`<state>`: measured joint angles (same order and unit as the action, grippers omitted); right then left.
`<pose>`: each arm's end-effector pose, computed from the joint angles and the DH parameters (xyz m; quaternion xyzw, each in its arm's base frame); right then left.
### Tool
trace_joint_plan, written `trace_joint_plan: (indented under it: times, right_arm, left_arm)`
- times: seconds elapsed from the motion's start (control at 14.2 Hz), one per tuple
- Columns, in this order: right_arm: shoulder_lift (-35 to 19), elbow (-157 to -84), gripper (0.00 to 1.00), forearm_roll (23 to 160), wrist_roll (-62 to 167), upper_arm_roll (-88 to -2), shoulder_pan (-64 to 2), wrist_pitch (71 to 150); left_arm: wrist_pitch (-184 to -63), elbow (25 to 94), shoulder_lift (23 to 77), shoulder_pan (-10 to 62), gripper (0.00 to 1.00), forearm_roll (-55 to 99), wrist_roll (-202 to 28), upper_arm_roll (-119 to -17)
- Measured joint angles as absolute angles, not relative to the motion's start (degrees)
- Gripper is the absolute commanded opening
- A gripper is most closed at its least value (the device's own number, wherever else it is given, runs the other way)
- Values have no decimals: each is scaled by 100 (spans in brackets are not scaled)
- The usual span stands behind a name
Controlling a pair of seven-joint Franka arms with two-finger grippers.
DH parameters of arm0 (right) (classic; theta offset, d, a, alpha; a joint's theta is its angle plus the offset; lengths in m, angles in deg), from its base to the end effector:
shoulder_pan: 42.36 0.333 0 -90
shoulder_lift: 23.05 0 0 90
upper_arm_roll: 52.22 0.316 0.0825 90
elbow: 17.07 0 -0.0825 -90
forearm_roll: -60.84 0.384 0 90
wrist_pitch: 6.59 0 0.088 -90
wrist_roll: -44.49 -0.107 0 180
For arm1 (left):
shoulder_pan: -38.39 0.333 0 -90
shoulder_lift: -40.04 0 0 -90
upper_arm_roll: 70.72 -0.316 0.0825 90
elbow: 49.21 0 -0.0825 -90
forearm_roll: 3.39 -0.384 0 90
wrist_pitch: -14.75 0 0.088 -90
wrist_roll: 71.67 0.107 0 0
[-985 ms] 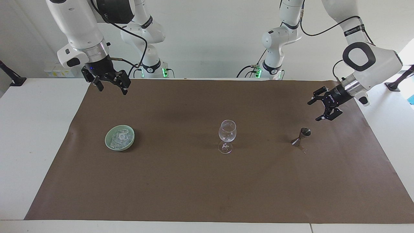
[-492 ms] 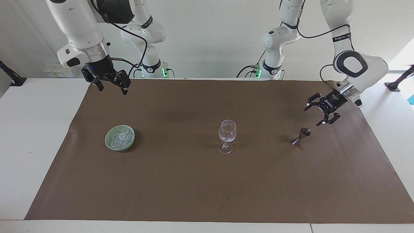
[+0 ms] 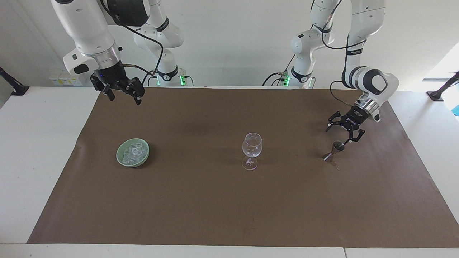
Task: Pour wine and add ice with both arms
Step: 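Open the left gripper and move it toward the silver jigger, then close the left gripper on the silver jigger and lift it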
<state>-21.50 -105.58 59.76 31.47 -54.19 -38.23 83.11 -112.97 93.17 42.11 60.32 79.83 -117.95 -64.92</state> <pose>0.5621 0.0194 0.6212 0.9955 -0.0946 -0.0018 0.0102 0.4503 0.0982 0.2695 0.3842 0.7918 -0.2259 0.4176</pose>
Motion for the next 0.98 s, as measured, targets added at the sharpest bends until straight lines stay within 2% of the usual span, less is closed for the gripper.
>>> trace_joint_plan:
  times: [0.49,0.98]
  right_arm:
    - [-2150,-10558,100,5976,3147,-5419,-3823,8311]
    - [-2150,-10558,100,5976,3147,-5419,-3823,8311]
  left_arm:
    - [-11324,9276,4436,5646,100,9336,-11271,-6454]
    - [-11448,8959,4875,5494,100,9932,-10831,-6454]
